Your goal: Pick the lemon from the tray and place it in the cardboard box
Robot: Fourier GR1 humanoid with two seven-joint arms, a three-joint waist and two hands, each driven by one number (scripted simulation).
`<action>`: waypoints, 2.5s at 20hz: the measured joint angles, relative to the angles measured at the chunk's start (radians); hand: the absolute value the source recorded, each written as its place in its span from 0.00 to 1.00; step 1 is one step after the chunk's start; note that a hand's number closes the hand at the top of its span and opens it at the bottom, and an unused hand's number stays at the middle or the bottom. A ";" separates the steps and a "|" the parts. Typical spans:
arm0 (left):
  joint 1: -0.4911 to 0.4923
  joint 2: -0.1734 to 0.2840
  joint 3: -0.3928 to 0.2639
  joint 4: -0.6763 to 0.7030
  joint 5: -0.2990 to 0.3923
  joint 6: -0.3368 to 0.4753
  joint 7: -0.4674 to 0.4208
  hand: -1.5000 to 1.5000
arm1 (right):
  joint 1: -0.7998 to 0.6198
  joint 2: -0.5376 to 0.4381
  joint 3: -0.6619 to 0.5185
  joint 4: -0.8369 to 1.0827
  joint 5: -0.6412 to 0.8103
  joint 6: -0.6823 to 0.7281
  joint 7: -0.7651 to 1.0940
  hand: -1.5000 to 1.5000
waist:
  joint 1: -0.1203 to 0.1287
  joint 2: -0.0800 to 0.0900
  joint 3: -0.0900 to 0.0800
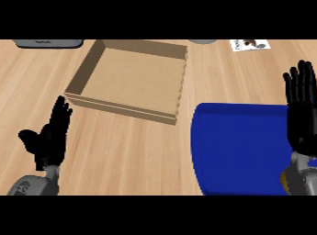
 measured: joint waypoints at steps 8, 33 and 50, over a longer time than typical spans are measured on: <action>-0.083 0.153 -0.063 -0.081 -0.118 -0.109 -0.049 0.50 | 0.128 -0.253 -0.209 0.142 -0.026 0.025 0.333 0.00 | -0.093 0.019 -0.015; -0.180 0.215 -0.104 -0.173 -0.176 -0.326 0.003 0.50 | 0.171 -0.824 -0.146 0.224 -0.288 0.888 0.788 0.00 | -0.001 0.025 -0.016; -0.162 0.172 -0.050 -0.157 -0.229 -0.374 0.004 0.50 | -0.154 -0.726 0.164 0.340 -0.401 0.856 1.059 0.00 | -0.010 0.022 -0.016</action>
